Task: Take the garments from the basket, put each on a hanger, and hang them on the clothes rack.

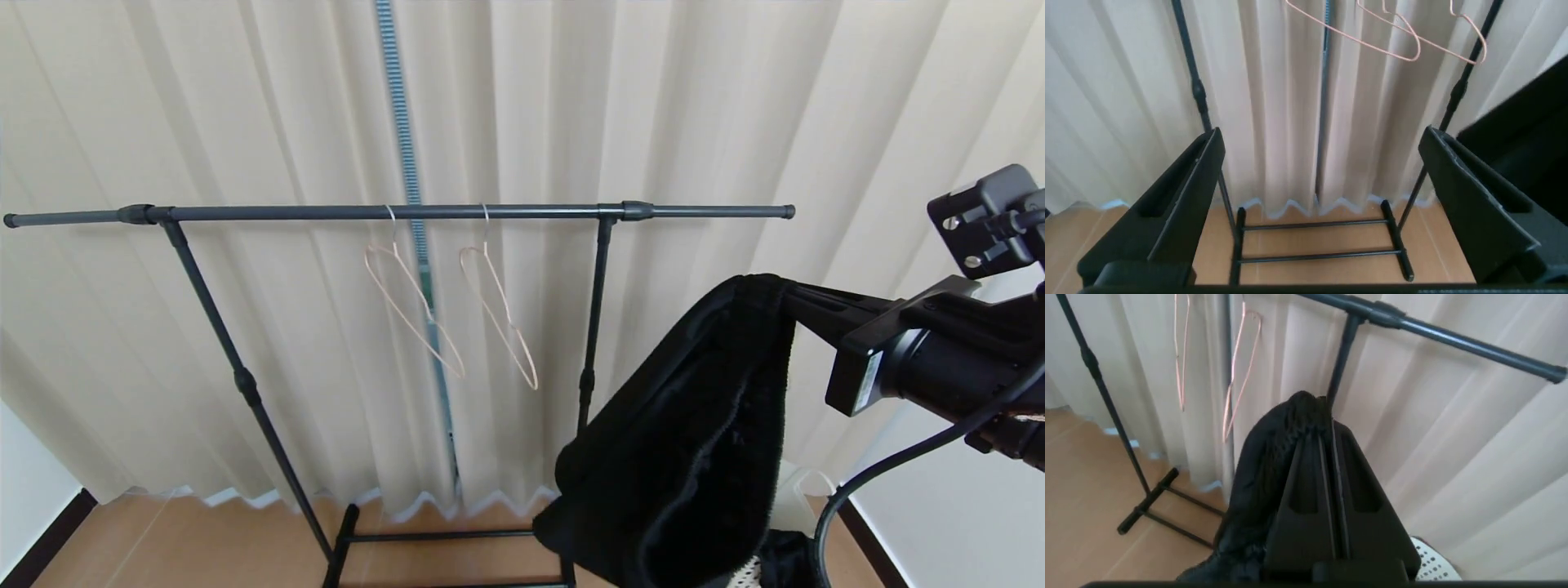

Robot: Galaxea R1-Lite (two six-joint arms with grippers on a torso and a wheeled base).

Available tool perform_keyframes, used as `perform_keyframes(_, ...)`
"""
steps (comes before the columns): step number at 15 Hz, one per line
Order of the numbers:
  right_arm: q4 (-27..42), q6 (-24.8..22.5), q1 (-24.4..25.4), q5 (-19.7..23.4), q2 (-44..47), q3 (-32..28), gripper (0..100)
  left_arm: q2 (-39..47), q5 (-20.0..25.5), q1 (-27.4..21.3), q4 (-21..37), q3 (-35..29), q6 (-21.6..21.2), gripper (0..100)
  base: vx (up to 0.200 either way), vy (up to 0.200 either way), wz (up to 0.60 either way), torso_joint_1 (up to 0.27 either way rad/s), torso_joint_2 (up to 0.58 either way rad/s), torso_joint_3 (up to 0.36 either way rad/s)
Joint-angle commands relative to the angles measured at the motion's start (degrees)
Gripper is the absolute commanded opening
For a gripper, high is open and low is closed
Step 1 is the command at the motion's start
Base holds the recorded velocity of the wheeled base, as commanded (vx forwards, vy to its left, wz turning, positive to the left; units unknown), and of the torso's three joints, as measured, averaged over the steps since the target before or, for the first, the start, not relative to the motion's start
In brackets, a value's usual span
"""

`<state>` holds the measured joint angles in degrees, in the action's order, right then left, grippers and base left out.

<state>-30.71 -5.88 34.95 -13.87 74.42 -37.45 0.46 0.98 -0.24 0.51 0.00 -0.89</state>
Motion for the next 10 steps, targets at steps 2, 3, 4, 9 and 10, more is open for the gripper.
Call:
perform_keyframes(2,-0.23,-0.01,0.03,-0.01,0.20,0.10,0,0.06,-0.01,-0.02,0.02,0.00,0.01,100,0.000,0.200,0.00,0.017,0.00,0.000)
perform_keyframes(3,-0.23,-0.01,0.03,-0.01,0.11,0.10,0,0.06,-0.01,-0.02,0.02,-0.09,0.01,100,0.000,0.200,0.00,0.002,0.00,-0.002)
perform_keyframes(4,-0.23,-0.01,0.03,-0.01,0.02,0.10,0,0.06,-0.01,-0.02,0.02,0.00,0.01,100,0.000,0.200,0.00,-0.002,0.00,0.002)
perform_keyframes(9,-0.23,-0.28,0.03,0.87,0.02,0.45,0,0.06,-0.01,-0.02,0.02,-0.09,-0.08,100,-0.080,0.120,0.00,0.003,0.00,0.002)
perform_keyframes(10,-0.23,-0.54,0.03,0.87,0.02,0.45,0,0.06,-0.01,-0.11,0.02,-0.09,-0.08,100,-0.200,0.000,0.00,0.002,0.00,0.002)
